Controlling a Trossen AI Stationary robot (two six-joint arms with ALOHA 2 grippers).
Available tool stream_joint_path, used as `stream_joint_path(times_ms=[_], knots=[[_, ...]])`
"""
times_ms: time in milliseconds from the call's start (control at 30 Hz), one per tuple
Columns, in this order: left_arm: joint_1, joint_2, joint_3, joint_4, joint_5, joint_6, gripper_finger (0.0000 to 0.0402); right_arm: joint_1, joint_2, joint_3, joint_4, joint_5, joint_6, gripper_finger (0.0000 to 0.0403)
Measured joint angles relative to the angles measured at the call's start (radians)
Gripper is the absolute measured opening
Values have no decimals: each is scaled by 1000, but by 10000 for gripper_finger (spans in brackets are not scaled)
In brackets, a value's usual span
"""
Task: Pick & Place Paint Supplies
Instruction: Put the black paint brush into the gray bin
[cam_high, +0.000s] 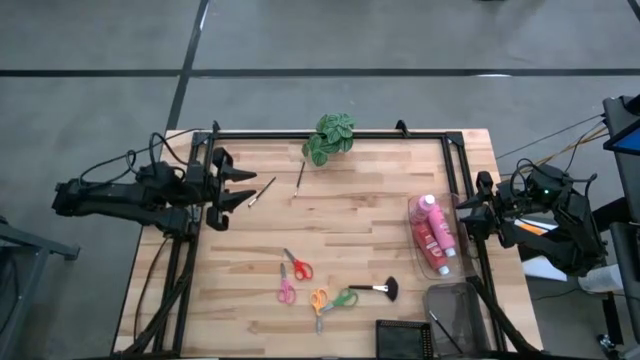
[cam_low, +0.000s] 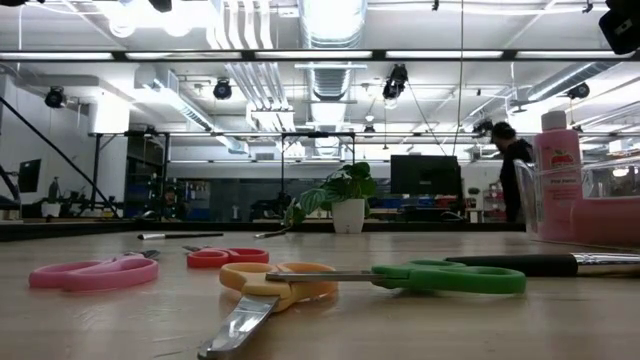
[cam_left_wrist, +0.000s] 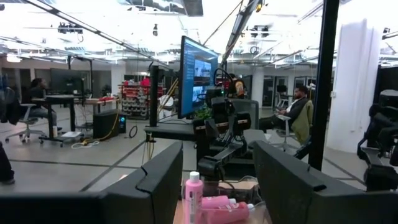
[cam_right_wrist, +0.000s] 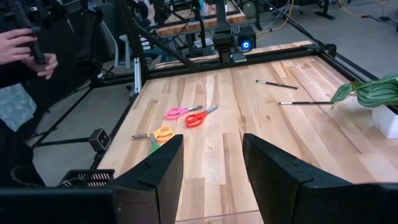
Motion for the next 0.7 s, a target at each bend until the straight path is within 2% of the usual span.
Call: stream_joint_path(times_ms=[300,700], knots=[[0,0,1,-115,0,-1,197,0,0,0,0,0,0,162],[0,0,1,-519,0,-4,197,0,0,0,0,0,0,162]])
